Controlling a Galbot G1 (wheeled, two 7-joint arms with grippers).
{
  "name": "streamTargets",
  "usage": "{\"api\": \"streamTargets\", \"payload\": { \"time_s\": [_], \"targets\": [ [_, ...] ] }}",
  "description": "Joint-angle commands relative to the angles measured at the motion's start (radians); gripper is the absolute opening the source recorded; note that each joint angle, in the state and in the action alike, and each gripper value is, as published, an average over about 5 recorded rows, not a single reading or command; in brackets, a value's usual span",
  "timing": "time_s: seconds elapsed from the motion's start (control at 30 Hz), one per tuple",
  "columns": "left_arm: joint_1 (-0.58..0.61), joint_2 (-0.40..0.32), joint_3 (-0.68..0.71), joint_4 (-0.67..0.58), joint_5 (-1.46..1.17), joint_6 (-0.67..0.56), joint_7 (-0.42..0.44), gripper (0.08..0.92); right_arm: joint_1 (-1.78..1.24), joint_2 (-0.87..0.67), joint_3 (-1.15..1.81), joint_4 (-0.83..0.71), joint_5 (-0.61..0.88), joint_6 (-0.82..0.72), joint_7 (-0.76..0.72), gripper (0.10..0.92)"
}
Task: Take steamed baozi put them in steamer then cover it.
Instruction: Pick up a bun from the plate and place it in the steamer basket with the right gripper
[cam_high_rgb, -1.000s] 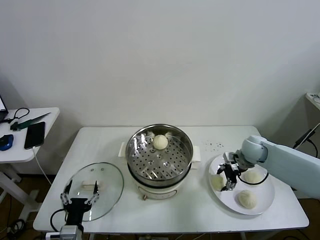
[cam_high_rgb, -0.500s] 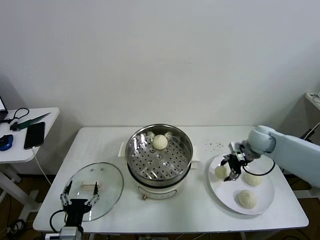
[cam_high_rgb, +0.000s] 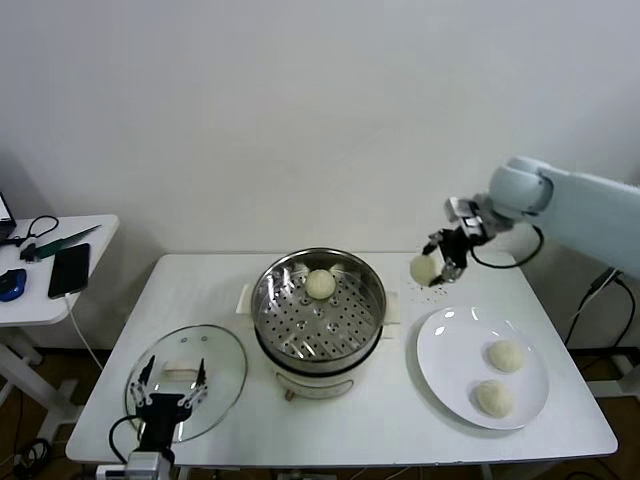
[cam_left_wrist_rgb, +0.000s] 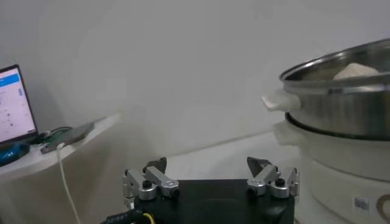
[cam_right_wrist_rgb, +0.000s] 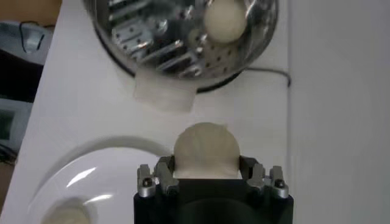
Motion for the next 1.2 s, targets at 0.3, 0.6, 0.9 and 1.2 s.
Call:
{"api": "streamTargets", "payload": {
  "time_s": [0.3, 0.6, 0.9, 1.2],
  "targets": [
    [0.021, 0.011, -0.014, -0.036, -0.03, -0.007, 0.007, 0.823, 0.033, 0.436, -0.026, -0.074, 0.2, -0.084, 0.063, 0.679],
    [0.019, 0.013, -0.022, -0.032, -0.028, -0.01, 0.007, 0.823, -0.11, 0.562, -0.028, -0.141, 0.166, -0.108, 0.111, 0.679],
    [0.017, 0.024, -0.045, -0.026, -0.033, -0.012, 0.01, 0.823, -0.201, 0.601, -0.035, -0.176, 0.126, -0.11, 0.128, 0.679],
    [0.015, 0.028, -0.048, -0.018, -0.035, -0.013, 0.01, 0.823, -0.219, 0.592, -0.039, -0.181, 0.105, -0.106, 0.127, 0.679]
  ]
}}
